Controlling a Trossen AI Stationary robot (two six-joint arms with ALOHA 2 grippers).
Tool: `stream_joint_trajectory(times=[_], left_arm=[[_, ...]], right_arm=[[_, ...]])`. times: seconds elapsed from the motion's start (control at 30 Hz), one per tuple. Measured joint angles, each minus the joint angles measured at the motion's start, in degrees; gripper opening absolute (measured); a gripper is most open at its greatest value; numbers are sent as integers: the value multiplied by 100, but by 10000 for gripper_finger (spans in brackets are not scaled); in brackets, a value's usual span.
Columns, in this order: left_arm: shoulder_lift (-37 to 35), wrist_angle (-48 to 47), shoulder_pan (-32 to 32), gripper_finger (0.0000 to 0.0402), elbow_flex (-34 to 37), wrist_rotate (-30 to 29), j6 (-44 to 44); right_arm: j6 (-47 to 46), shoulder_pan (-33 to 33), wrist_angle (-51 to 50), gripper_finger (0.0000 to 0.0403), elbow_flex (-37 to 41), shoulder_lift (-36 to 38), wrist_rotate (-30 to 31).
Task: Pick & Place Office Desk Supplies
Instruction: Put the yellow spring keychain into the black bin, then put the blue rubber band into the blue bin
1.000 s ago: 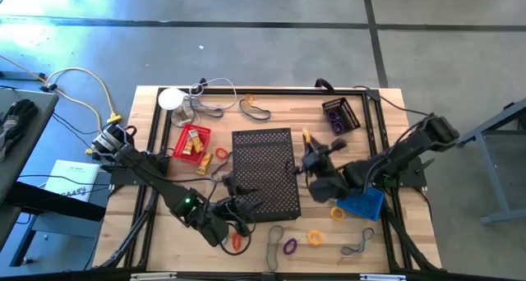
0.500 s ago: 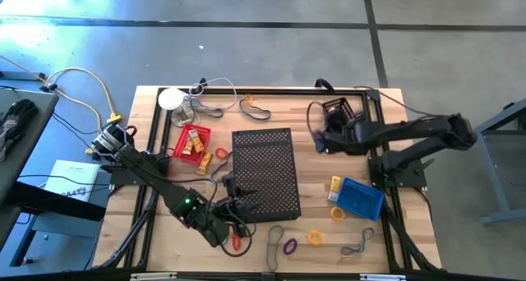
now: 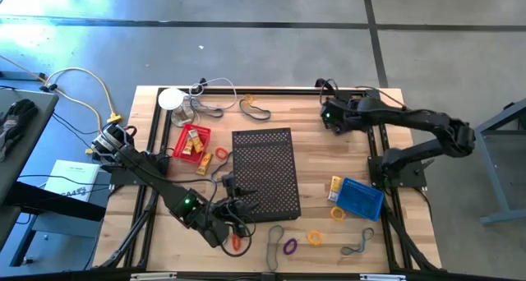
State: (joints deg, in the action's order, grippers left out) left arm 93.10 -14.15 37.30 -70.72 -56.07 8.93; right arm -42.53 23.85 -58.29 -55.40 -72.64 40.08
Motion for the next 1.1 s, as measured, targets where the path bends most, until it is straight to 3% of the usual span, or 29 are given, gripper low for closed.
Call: stream_joint_trajectory(times=[0.3, 0.57, 0.87, 1.1], left_arm=[[0, -4, 51, 178, 0, -1, 13], [0, -3, 74, 178, 0, -2, 11], [0, 2, 74, 178, 0, -2, 12], [0, 0, 74, 178, 0, -2, 75]], right_arm=[[700, 979, 1080, 21, 655, 0, -1035], [829, 1183, 2054, 21, 1282, -2, -1468], [823, 1183, 2213, 26, 1421, -2, -1155], [809, 1181, 2349, 89, 1421, -2, -1151]])
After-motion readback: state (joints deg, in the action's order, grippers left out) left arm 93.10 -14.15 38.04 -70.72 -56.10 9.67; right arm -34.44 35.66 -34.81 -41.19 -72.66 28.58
